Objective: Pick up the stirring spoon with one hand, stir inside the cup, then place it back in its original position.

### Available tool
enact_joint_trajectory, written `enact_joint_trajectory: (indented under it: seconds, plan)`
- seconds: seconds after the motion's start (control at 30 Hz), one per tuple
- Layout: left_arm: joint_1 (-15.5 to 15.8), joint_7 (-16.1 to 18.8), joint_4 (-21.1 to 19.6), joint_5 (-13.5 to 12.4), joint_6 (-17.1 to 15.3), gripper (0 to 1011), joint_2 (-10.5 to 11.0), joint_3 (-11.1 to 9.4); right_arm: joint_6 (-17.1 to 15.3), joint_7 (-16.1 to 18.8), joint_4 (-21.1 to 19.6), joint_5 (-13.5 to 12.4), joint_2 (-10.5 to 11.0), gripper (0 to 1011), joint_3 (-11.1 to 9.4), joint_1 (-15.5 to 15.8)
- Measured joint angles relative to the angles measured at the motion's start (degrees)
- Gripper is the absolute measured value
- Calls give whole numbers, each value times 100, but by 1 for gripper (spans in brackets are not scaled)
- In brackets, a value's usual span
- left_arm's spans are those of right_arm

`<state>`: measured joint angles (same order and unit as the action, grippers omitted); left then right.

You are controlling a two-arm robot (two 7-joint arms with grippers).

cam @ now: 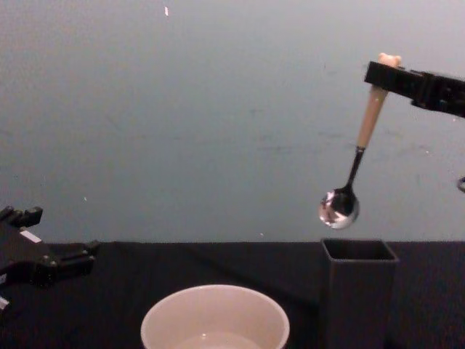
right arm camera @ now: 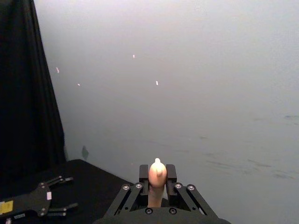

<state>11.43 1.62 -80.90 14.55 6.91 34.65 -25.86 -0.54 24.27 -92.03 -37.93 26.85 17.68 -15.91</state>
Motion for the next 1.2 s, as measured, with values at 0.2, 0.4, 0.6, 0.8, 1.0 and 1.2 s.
enact_joint_trajectory:
  seconds: [0.2, 0.4, 0.6, 0.8, 1.0, 1.2]
  plan:
    - [0, 0, 0, 0, 0, 1001, 0, 0, 2, -15, -118, -18, 137, 214, -100, 183]
    - [0, 0, 0, 0, 0, 1001, 0, 0, -30, -17, -156, -28, 197, 214, -119, 307]
    - [0, 0, 0, 0, 0, 1001, 0, 0, -75, -14, -122, -21, 212, 214, -84, 352]
    - [0, 0, 0, 0, 0, 1001, 0, 0, -120, -25, 37, 40, 170, 214, -4, 345]
    - [0, 0, 0, 0, 0, 1001, 0, 0, -119, -53, 247, 199, 96, 214, 109, 290]
    - [0, 0, 0, 0, 0, 1001, 0, 0, -115, -66, 431, 369, 29, 214, 204, 273]
